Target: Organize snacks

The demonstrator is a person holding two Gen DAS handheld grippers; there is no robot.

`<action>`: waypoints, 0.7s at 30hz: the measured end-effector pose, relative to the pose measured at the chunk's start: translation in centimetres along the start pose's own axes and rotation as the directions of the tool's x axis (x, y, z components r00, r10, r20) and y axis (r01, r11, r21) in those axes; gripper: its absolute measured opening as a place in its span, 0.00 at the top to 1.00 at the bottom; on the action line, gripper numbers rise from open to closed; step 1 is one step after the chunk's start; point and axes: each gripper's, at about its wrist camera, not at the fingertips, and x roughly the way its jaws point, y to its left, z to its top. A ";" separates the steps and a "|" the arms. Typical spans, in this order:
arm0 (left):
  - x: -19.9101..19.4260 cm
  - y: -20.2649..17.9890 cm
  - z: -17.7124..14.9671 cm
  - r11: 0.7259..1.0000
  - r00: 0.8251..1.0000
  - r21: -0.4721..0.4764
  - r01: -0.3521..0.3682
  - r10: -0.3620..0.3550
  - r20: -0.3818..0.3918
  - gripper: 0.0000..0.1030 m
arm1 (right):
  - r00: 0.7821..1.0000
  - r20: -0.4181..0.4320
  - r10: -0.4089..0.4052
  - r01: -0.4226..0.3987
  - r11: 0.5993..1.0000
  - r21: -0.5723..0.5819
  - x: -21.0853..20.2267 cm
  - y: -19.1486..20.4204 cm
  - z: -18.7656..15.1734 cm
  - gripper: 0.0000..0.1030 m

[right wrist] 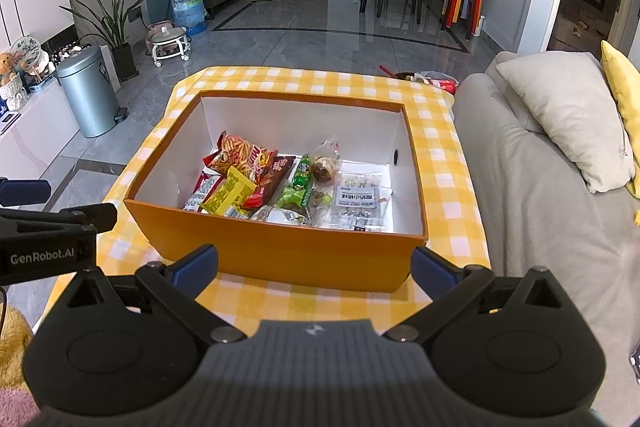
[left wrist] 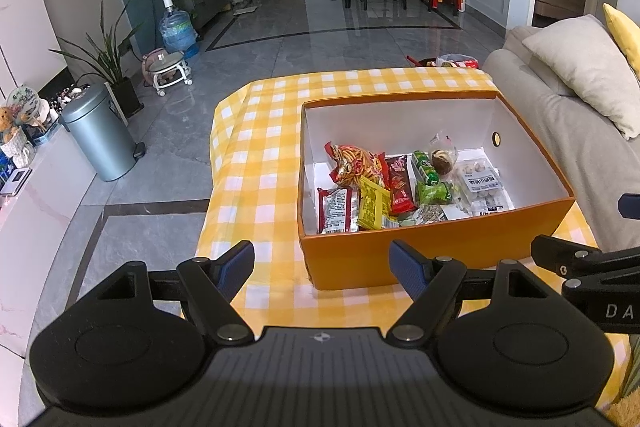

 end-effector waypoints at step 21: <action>-0.6 0.0 0.0 1.000 1.000 -0.010 -0.007 0.007 -0.001 0.13 | 1.000 -0.002 0.002 -0.002 1.000 0.004 -0.5 -0.1 0.0 0.04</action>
